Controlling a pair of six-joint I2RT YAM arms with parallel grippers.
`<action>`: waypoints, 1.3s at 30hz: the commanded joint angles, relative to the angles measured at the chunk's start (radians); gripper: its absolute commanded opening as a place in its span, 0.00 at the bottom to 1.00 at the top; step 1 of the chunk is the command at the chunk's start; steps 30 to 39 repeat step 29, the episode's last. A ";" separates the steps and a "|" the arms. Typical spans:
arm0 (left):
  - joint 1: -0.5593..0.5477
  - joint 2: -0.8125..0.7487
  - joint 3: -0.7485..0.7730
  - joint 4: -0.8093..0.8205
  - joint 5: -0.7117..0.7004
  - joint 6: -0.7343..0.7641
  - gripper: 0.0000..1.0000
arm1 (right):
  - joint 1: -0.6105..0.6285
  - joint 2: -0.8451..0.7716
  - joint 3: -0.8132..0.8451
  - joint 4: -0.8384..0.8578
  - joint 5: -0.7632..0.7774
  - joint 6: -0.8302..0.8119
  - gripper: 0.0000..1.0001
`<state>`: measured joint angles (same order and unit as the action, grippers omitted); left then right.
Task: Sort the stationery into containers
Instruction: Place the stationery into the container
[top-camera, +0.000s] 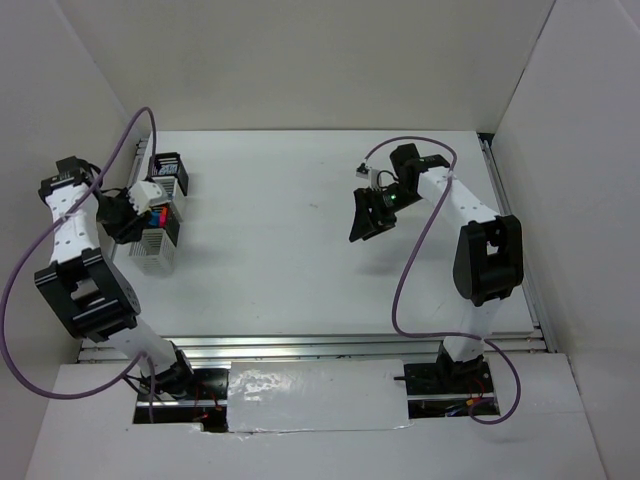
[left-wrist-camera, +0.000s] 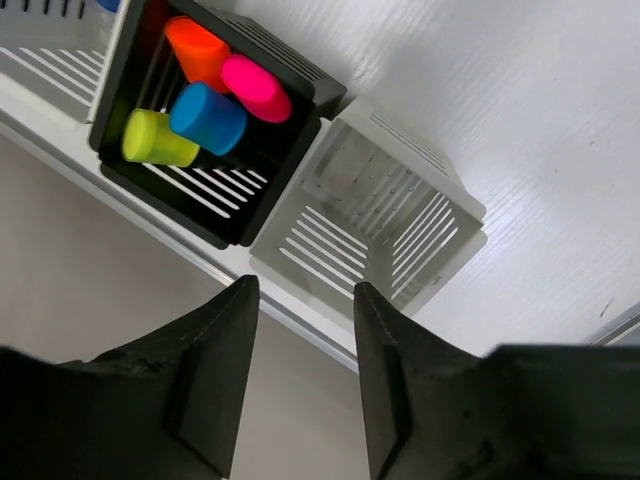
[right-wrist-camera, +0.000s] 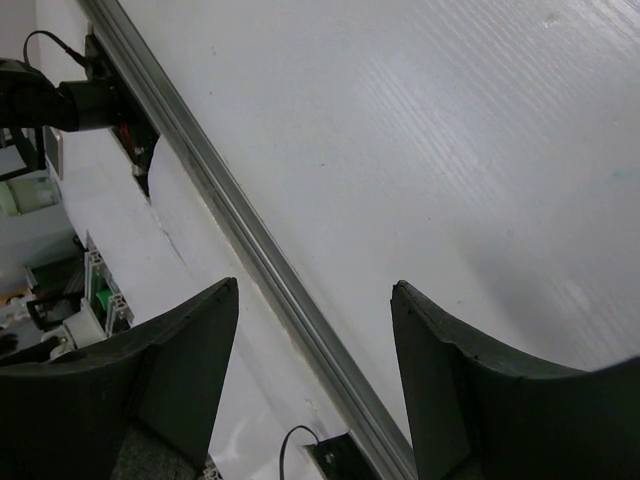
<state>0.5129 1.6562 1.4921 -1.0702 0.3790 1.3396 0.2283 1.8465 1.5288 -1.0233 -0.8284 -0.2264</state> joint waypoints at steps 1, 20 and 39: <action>0.030 -0.025 0.094 -0.075 0.165 0.015 0.58 | -0.007 -0.050 0.008 0.003 -0.003 -0.013 0.69; -0.770 -0.274 -0.246 0.688 -0.270 -0.948 0.99 | -0.326 -0.591 -0.393 0.472 0.673 0.020 1.00; -0.837 -0.358 -0.477 0.892 -0.270 -1.079 1.00 | -0.376 -0.843 -0.640 0.681 0.765 0.048 1.00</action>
